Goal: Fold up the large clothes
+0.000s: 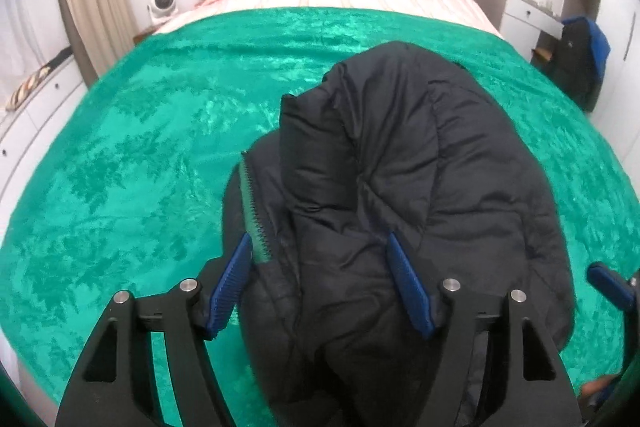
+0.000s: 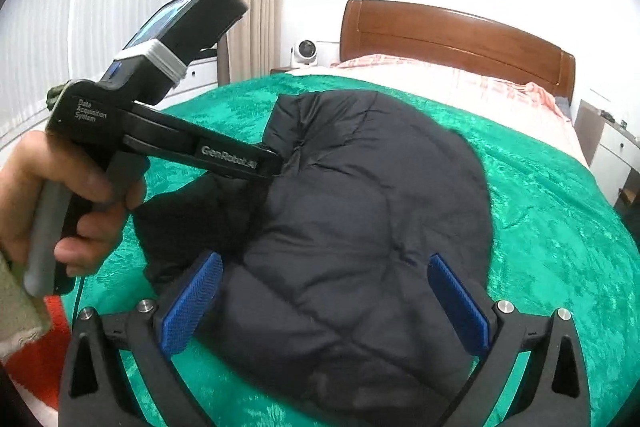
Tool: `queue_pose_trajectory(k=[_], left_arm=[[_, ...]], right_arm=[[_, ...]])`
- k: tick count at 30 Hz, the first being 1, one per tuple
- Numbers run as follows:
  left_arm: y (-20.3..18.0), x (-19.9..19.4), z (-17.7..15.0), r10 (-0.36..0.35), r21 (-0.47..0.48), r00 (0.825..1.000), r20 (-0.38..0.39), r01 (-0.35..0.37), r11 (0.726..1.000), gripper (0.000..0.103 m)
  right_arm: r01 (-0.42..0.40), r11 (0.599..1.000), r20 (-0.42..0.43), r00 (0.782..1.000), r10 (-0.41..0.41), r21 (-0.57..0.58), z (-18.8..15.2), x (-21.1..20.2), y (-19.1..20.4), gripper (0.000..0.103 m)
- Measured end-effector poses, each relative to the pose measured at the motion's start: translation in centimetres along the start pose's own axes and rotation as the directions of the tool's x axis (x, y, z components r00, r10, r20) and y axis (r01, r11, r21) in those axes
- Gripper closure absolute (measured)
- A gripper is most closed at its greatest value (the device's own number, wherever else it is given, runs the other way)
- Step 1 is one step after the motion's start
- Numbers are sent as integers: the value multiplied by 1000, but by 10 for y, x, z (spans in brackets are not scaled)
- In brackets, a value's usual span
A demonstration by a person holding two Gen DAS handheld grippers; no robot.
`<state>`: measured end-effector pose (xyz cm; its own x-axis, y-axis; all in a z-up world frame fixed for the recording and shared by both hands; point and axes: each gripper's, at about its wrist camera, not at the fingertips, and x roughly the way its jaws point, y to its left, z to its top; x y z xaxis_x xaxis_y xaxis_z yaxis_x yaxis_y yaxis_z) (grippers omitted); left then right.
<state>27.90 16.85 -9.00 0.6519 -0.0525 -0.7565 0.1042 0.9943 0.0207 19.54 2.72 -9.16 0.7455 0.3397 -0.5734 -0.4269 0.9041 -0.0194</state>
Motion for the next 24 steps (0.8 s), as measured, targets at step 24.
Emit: queue_pose_trajectory(k=[24], left_arm=[[77, 83, -12, -432, -234, 862, -266, 376, 896, 0]], right_arm=[[-252, 732, -125, 900, 418, 633, -44, 64, -181, 1]])
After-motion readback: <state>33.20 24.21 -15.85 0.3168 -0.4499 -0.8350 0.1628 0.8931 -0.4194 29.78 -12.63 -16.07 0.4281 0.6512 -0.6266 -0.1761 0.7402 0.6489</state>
